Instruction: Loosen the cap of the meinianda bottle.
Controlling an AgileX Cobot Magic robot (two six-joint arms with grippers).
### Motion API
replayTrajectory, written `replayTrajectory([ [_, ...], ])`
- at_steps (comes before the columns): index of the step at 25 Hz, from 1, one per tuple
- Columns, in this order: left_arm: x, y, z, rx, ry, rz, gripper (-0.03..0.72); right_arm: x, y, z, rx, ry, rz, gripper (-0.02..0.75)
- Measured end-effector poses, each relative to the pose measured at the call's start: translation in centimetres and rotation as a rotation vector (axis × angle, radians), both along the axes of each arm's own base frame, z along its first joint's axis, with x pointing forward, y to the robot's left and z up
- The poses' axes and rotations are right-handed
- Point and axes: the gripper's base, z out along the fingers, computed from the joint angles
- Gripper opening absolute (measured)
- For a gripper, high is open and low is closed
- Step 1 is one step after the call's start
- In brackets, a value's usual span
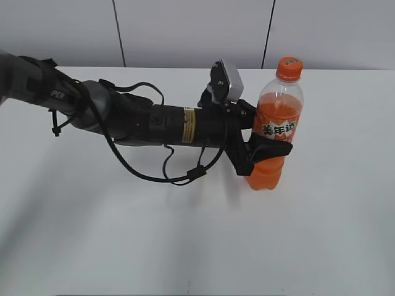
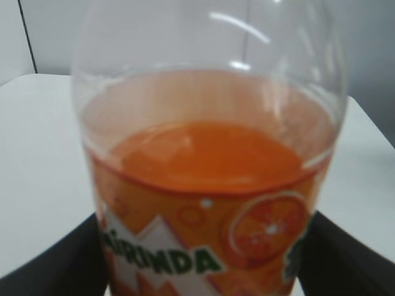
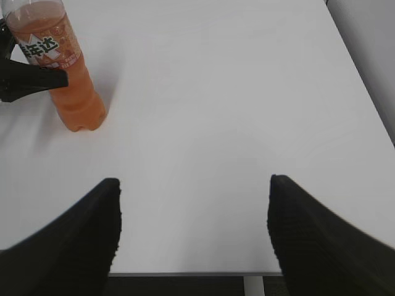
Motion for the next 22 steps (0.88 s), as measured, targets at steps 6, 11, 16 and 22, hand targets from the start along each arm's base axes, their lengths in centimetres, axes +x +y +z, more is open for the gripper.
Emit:
replayTrajectory([
  [6,0.0,0.0,0.0,0.002,0.001,0.004,0.430,0.0,0.0,0.0,0.000,0.000,0.000,0.555],
  [11,0.0,0.0,0.0,0.003,0.002,0.004,0.430,0.0,0.0,0.0,0.001,0.000,0.001,0.555],
  [16,0.0,0.0,0.0,0.003,0.002,0.004,0.430,-0.2,0.0,0.6,0.000,-0.017,0.001,0.555],
  [22,0.0,0.0,0.0,0.003,0.002,0.005,0.430,2.2,-0.1,3.5,0.013,0.080,-0.001,0.555],
])
